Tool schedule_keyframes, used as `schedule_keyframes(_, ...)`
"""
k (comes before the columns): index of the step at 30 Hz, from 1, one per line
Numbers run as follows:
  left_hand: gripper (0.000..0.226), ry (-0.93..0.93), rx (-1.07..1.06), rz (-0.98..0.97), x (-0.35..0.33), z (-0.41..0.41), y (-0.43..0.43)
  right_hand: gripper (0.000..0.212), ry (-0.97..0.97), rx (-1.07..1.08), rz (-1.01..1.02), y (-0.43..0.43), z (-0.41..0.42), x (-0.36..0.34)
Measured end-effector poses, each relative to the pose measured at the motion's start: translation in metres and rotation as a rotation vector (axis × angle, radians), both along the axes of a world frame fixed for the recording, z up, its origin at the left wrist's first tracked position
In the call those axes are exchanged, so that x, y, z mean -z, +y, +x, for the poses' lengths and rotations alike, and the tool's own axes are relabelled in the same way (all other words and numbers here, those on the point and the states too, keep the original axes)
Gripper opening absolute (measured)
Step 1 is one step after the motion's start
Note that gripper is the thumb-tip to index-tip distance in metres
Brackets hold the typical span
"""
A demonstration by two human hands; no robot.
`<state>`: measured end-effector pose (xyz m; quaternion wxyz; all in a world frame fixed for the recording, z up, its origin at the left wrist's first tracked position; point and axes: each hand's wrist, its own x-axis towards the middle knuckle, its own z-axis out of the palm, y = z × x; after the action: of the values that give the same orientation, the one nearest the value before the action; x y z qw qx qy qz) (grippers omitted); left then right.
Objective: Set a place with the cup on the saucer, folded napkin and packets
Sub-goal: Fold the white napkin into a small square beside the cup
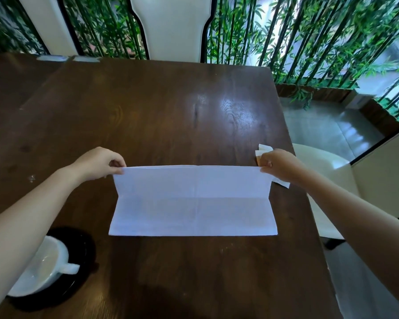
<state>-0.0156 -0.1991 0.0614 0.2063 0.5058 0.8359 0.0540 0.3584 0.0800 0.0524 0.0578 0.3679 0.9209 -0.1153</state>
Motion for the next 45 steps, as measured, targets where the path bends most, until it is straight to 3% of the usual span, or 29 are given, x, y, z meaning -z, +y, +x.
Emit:
schedule_keyframes(11, 0.006, 0.104, -0.114, 0.209, 0.036, 0.076, -0.09, 0.005, 0.245, -0.053, 0.12, -0.08, 0.065, 0.017)
schedule_keyframes(18, 0.015, 0.187, -0.074, -0.007, 0.063, 0.098, -0.107, 0.01, 0.037, -0.05, 0.139, -0.106, 0.078, 0.055)
schedule_keyframes(30, 0.018, 0.396, 0.061, -0.236, 0.073, 0.115, -0.106, 0.014, -0.121, 0.028, 0.052, -0.121, 0.079, 0.069)
schedule_keyframes(34, 0.02, 0.474, 0.018, -0.204, 0.057, 0.114, -0.09, 0.035, -0.258, 0.025, 0.055, -0.133, 0.056, 0.056)
schedule_keyframes(39, 0.039, 0.29, -0.145, 0.272, 0.07, 0.127, -0.049, 0.039, 0.241, 0.104, 0.032, -0.167, -0.033, 0.055)
schedule_keyframes(45, 0.055, 0.245, -0.289, 0.032, 0.133, 0.153, -0.047, 0.055, 0.087, -0.13, -0.05, -0.225, -0.119, 0.112)
